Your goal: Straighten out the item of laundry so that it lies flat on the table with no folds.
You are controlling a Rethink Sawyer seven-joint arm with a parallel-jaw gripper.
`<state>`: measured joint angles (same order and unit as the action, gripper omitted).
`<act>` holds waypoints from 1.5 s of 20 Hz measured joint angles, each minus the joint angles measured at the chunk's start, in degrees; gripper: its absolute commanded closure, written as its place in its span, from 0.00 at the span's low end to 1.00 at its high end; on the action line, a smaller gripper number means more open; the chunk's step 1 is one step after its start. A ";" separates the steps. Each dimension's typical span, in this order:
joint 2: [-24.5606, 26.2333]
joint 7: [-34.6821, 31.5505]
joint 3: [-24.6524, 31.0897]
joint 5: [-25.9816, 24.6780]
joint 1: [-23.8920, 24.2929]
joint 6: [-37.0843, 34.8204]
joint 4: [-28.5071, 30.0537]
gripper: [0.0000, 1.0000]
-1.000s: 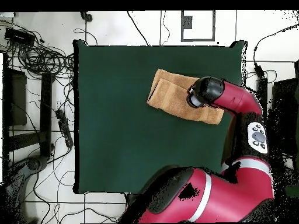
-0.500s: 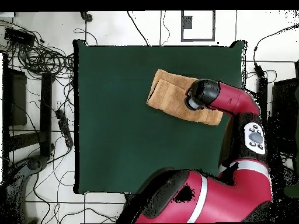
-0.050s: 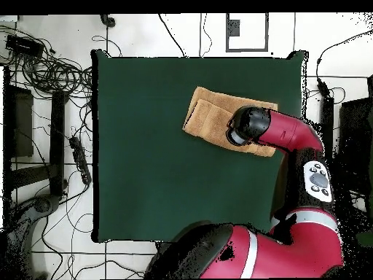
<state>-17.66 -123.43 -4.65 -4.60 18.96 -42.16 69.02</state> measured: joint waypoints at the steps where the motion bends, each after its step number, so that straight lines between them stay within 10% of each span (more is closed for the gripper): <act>1: -0.26 0.00 0.00 -0.02 0.02 0.00 0.33 0.00; 16: 4.22 0.00 0.08 -0.17 0.39 0.38 -4.41 0.00; 30: 11.45 0.00 -1.22 -0.49 -1.45 -17.28 -20.80 0.00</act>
<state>-6.21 -123.43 -5.87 -5.09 17.51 -59.43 48.22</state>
